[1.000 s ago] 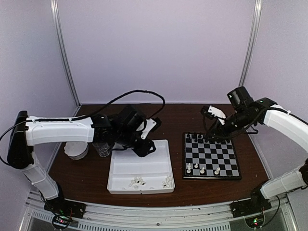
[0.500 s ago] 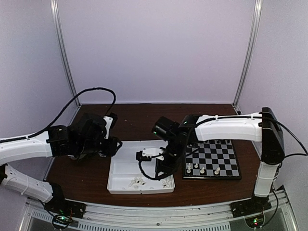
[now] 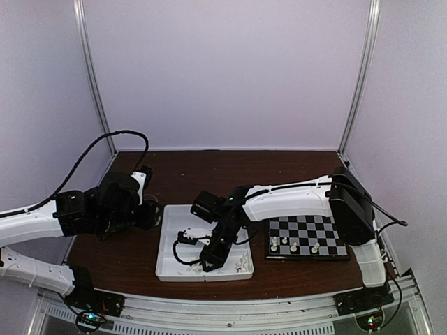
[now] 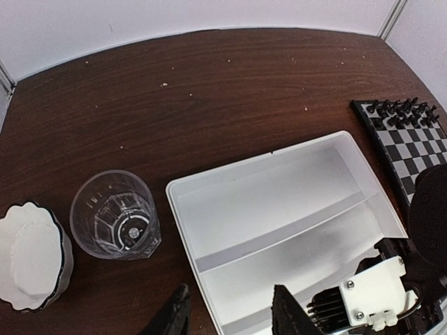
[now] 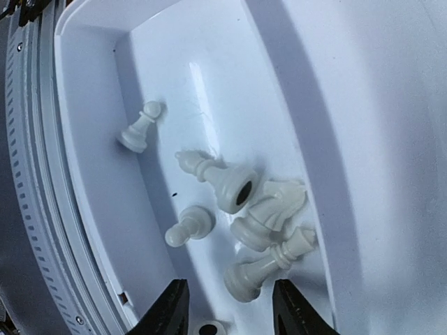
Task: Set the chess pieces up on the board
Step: Pick up the queen from the storage box.
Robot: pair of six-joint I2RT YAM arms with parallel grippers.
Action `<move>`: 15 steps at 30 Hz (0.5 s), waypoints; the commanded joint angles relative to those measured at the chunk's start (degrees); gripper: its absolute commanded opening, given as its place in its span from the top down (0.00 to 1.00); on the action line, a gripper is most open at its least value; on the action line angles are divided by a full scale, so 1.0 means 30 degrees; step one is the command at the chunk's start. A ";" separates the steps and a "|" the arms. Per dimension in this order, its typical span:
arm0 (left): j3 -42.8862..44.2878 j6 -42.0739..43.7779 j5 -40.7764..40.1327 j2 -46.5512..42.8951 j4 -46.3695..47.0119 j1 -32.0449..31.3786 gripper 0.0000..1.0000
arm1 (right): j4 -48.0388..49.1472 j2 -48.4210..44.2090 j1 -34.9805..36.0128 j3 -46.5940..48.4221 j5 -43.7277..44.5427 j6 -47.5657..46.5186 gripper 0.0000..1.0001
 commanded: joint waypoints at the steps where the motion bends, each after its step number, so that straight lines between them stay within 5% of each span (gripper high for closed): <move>1: -0.0610 -0.0405 -0.0323 -0.0103 0.0612 0.0085 0.59 | 0.0034 0.0435 -0.0015 0.0992 0.1179 0.1189 0.56; 15: -0.0682 -0.0517 0.0267 0.0686 0.1460 0.0103 0.59 | 0.0293 0.0127 0.0058 -0.1314 0.4755 0.0273 0.63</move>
